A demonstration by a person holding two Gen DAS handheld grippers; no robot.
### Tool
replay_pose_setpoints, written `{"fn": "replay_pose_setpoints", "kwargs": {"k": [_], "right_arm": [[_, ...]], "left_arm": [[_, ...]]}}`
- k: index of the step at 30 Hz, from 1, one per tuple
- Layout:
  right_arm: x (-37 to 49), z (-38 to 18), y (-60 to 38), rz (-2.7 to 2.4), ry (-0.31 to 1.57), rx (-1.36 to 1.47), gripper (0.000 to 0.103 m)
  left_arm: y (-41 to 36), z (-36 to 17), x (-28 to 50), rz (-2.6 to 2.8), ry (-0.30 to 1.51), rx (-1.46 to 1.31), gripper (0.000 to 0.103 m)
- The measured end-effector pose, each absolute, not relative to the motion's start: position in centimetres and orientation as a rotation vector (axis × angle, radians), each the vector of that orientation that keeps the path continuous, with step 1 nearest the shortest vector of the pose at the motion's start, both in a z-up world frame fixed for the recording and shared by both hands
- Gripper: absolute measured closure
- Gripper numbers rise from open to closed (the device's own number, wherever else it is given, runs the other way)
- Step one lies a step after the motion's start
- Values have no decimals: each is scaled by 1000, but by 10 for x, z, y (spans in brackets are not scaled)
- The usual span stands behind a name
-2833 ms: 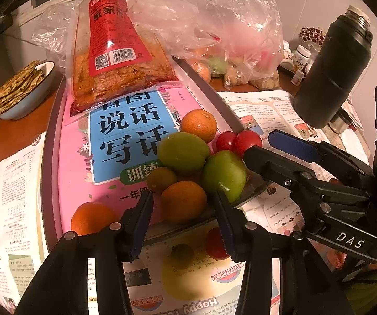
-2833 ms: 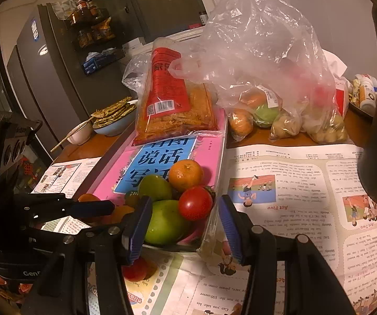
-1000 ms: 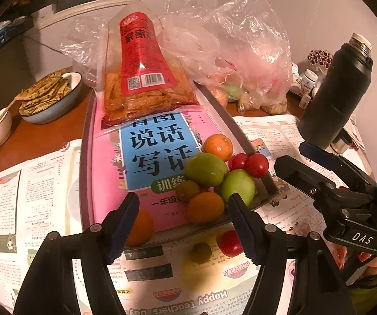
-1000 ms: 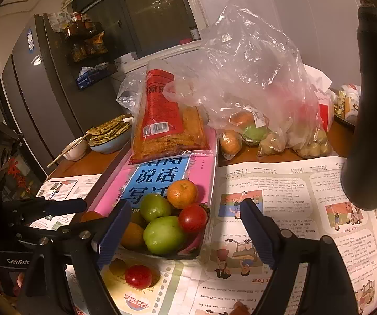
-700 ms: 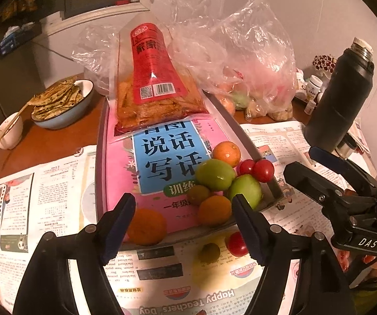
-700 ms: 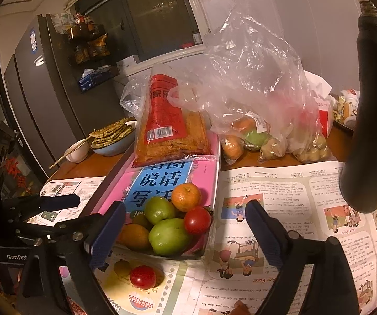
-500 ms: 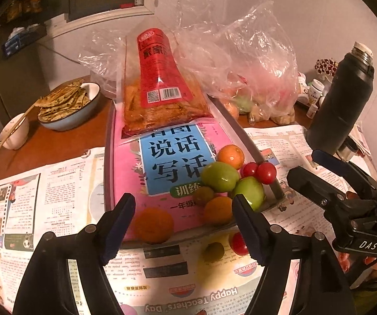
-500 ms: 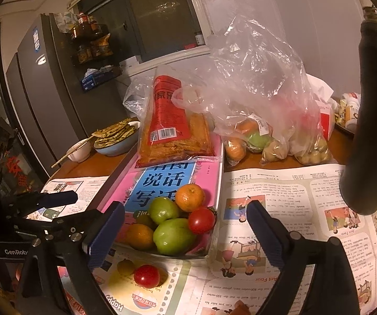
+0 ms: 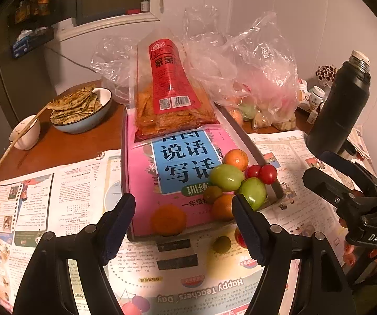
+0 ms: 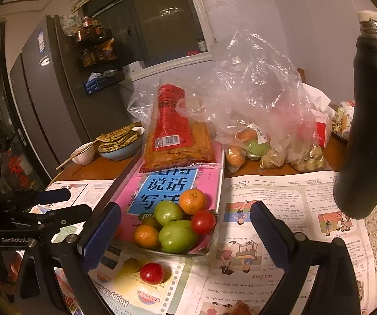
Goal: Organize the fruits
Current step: 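Withdraw both tools from the tray toward the kiwi and tomato on the newspaper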
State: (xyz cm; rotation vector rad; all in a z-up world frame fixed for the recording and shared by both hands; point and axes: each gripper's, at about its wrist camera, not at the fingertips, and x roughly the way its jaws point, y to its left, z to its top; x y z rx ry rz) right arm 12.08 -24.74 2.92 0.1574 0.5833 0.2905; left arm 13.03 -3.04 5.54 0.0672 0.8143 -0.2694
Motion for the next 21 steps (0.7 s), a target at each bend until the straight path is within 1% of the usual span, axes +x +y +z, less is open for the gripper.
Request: {"fn": "replay_pose_setpoints", "kwargs": {"k": [11,21], "right_arm": [[101,24,-231,316,598,83,4],[92,0,-215,328,665,0,4]], "left_arm": [[-29,55,117,-283,817,79,26],[-26,46,106,-305,847,93,26]]}}
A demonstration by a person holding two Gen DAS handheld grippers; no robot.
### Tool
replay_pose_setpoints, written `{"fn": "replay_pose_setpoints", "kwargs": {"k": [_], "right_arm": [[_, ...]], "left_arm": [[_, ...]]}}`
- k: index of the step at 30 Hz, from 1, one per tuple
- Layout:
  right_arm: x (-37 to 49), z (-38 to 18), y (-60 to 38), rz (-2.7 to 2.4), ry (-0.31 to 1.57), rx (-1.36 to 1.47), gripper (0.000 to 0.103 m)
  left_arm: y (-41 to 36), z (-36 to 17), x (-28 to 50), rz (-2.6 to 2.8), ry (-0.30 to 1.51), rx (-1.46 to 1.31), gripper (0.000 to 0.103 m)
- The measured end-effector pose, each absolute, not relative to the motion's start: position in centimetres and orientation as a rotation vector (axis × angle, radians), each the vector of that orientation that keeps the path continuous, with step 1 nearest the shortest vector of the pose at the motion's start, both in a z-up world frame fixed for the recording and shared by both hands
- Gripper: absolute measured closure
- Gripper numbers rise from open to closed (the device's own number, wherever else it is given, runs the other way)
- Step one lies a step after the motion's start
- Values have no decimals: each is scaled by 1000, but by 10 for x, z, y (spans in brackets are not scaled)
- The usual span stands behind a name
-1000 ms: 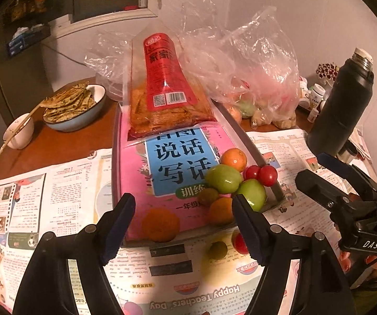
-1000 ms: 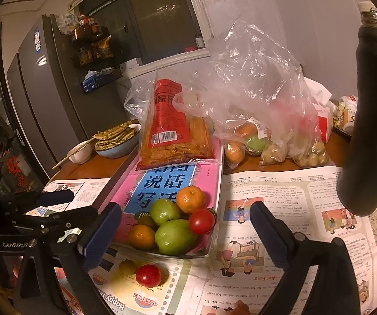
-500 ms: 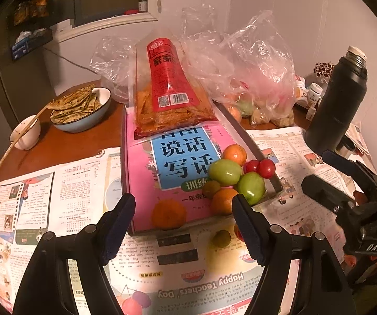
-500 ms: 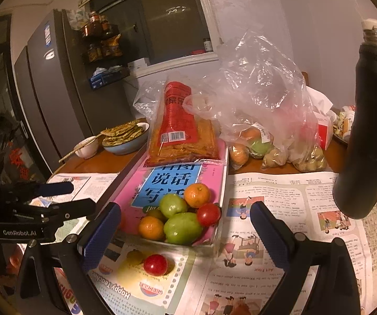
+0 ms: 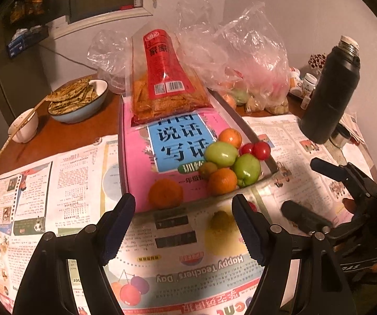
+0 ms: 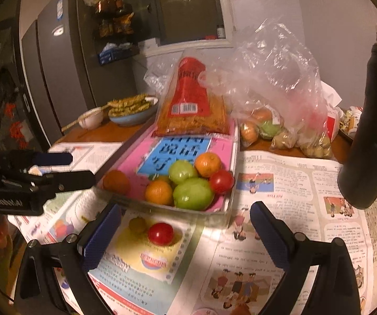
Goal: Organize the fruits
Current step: 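Withdraw both tools from the tray toward the kiwi and tomato on the newspaper, then grasp a small kiwi with the left tool while the right tool grasps a red tomato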
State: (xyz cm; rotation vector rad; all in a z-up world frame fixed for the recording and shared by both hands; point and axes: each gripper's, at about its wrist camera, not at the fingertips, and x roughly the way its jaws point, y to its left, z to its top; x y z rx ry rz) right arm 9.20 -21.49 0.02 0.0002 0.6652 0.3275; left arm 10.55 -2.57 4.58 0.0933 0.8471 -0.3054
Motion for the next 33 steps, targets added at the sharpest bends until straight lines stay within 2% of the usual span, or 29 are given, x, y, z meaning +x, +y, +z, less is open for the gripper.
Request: {"fn": "replay_pose_setpoints", "kwargs": {"k": [7,12,21,23,26,28,31,32,33], "right_arm": [[94,-31,-201,330,755,-79,5],[102,-48,-192,316,789,-114,19],[115,-59,-180,335,814,-126,38],[118,-60,-177,340,820,-133,43],[121,-63,-175,363,829,-128,63],[120,-63,-177,365,825,-132,67],[119,-62,-186,359,829,-107,69],[118,-61,-189,355,826,-102,69],[117,-60,-195,350,822,-86,69]], "left_arm": [[-26,31,96,-334,889,120,26],[-27,12,92,-346,938,141,26],[-36,-5,97,-393,977,139,26],[-39,-8,99,-401,981,136,28],[-44,-11,104,-418,990,133,35],[-48,-14,108,-434,998,131,41],[-56,-18,113,-447,1004,132,44],[-59,-19,114,-456,1007,133,47],[-63,-22,117,-464,1017,131,58]]}}
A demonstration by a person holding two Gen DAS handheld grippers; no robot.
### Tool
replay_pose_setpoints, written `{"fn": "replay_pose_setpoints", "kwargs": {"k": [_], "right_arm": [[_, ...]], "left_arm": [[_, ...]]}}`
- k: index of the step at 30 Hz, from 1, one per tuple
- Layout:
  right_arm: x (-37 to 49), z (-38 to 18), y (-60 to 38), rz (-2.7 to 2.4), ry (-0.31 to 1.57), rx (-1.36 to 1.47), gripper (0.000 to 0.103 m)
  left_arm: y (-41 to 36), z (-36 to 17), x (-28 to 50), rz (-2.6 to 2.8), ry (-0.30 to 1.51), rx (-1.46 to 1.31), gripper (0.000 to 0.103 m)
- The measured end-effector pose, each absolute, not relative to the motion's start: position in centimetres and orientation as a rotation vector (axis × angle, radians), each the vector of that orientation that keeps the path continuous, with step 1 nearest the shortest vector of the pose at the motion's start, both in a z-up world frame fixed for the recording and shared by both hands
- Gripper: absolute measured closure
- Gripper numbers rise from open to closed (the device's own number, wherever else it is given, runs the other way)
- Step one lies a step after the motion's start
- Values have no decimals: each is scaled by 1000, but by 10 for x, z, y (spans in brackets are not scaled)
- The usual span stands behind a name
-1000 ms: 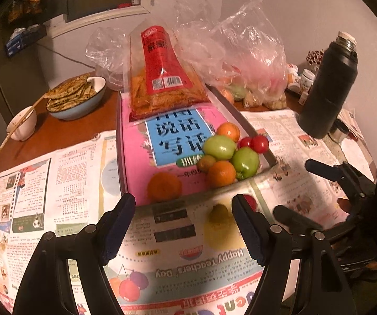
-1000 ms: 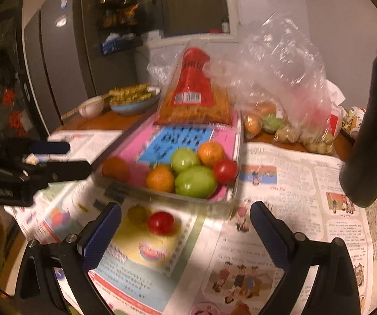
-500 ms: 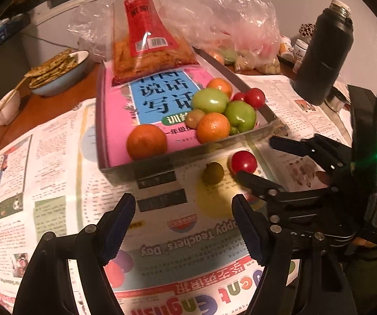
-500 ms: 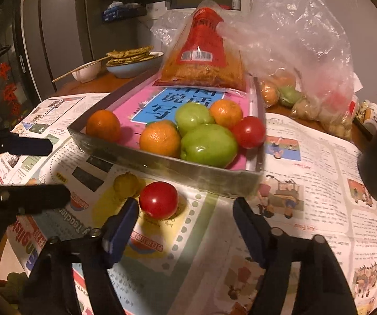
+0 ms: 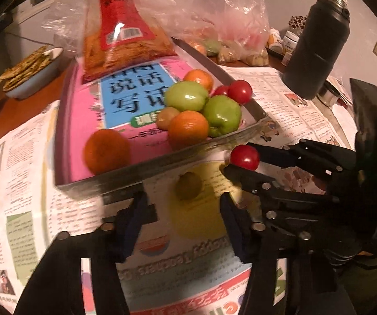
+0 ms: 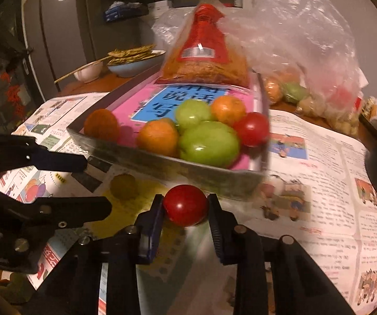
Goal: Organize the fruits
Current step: 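Grasp a small kiwi with the left tool while the right tool grasps a red tomato, then carry the kiwi and tomato with both tools over the tray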
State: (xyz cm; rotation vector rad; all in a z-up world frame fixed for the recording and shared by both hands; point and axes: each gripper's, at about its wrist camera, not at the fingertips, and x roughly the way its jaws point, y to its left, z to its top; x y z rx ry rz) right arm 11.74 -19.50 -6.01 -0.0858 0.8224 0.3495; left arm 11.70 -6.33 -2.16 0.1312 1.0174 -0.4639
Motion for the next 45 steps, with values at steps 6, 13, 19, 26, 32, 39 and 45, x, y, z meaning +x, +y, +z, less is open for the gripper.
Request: {"fn": "replay_pose_setpoints", "kwargs": {"k": [6,13,19,26,32,39,45], "right_arm": [[115,-53,-214,342,804,-33,70],[113,-46,-221,360,781,9,70],[109,-36,-223,369,756,27,69],[107,-22,-227,373,717,46,69],[112,-12,-224,374,698,41,69],[121,-1,-222,373,673,38,69],[136,2,-218,372,665,30,69]], "left_arm": [[-77,-32,127,-470,1041,130,69],[-80,-37,134,-458,1043,128,79],[-72,-24,126,-472,1018,115,79],[-49,7,117,-443,942,84,79],[-40,21,126,-417,912,66,79],[-43,23,141,-401,906,71,79],[-51,16,151,-401,920,89,79]]}}
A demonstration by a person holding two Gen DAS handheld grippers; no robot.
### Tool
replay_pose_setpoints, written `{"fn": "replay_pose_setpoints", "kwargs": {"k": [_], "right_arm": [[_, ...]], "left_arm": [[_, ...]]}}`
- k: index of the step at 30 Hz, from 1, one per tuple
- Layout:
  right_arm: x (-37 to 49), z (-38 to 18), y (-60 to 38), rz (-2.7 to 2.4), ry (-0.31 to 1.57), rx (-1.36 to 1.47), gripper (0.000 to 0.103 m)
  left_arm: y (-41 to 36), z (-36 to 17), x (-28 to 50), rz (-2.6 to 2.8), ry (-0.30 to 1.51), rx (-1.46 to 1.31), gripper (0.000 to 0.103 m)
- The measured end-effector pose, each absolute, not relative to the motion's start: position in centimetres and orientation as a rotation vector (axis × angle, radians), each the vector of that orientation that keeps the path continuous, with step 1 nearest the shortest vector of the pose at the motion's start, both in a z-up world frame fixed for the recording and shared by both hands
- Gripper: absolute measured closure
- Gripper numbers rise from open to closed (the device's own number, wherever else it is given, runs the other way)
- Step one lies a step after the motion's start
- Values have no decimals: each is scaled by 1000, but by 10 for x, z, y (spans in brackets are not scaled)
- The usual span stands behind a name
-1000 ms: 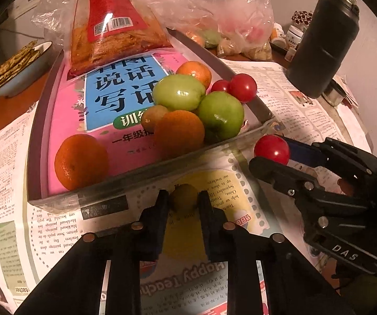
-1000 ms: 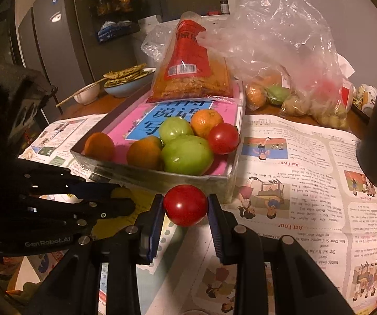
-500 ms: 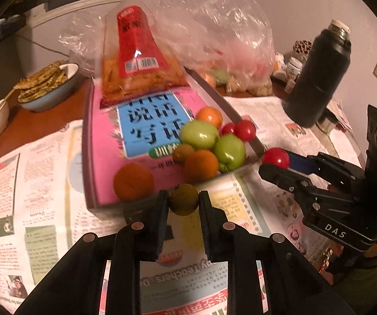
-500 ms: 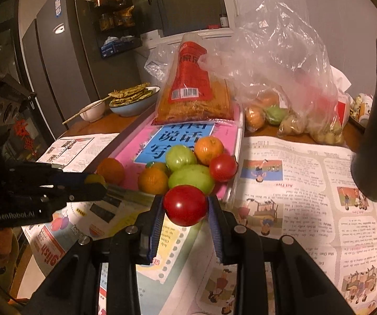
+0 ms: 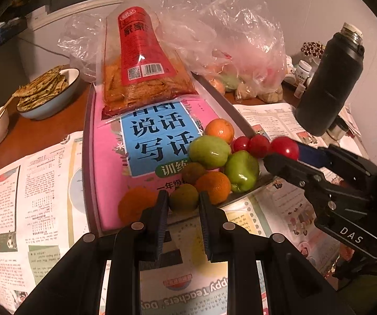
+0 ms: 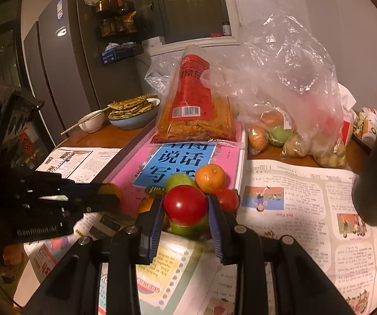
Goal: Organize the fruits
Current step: 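Carry the kiwi and tomato with both tools over the tray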
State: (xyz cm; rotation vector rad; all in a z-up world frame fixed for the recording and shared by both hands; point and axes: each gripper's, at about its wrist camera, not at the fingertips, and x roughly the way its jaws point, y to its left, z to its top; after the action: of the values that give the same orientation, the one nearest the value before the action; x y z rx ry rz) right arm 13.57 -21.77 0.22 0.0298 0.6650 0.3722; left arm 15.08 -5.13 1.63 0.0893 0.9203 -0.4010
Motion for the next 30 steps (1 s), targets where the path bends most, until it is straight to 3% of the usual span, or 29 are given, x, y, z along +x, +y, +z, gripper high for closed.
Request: {"fn": "replay_pose_setpoints", "kwargs": {"k": [30], "right_arm": [[176,-18,-195,321,713,-43,69]], "left_arm": [[-58,-2,164,-412,961,102,80]]}}
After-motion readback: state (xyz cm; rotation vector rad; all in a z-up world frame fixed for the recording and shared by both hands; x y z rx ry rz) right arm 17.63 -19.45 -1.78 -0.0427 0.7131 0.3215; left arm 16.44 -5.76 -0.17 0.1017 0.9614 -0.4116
